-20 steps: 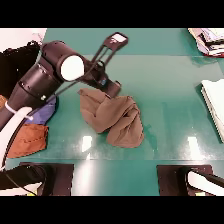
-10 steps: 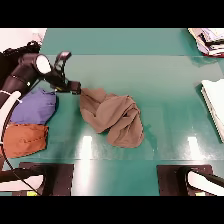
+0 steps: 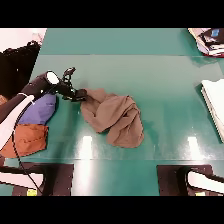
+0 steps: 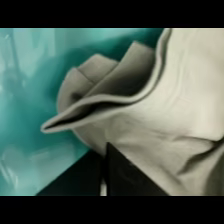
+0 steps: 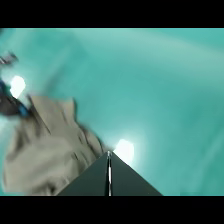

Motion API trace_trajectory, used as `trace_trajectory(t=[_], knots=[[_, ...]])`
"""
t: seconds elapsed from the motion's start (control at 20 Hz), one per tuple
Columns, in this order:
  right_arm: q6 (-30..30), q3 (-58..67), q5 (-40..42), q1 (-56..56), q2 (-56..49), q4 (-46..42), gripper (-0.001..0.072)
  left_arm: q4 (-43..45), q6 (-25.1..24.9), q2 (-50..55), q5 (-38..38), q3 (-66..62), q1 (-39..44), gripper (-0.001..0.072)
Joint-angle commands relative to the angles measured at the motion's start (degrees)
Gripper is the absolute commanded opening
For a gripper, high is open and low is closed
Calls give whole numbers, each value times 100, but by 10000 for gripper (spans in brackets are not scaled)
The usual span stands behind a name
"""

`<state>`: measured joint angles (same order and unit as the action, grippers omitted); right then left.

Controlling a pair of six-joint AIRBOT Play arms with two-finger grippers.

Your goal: Fold the shirts.

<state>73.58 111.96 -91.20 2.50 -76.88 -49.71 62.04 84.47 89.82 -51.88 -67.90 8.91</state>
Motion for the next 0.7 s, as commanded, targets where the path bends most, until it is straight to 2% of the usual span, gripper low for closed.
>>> trace_trajectory(t=[0.0,0.15,0.2,0.25,0.3,0.45,0.65], knots=[[229,-649,-503,-11,-24,-846,15,-221,-201,59,28,-323,-15,29],[227,-2374,-22,-2,302,-1023,17,-94,-205,59,-315,-881,-13,29],[227,-3010,170,-20,389,-973,59,-96,-234,59,-398,-1032,-13,29],[225,-3676,387,-90,433,-981,307,-96,-243,59,-470,-1137,-13,29],[225,-4264,592,-181,433,-973,480,-103,-243,59,-498,-1202,-13,29],[-210,-5698,1403,-713,199,-573,486,-98,-240,59,-557,-1222,-13,29],[-699,-6234,2472,-1506,-437,527,486,-98,-240,59,-605,-1222,-13,29]])
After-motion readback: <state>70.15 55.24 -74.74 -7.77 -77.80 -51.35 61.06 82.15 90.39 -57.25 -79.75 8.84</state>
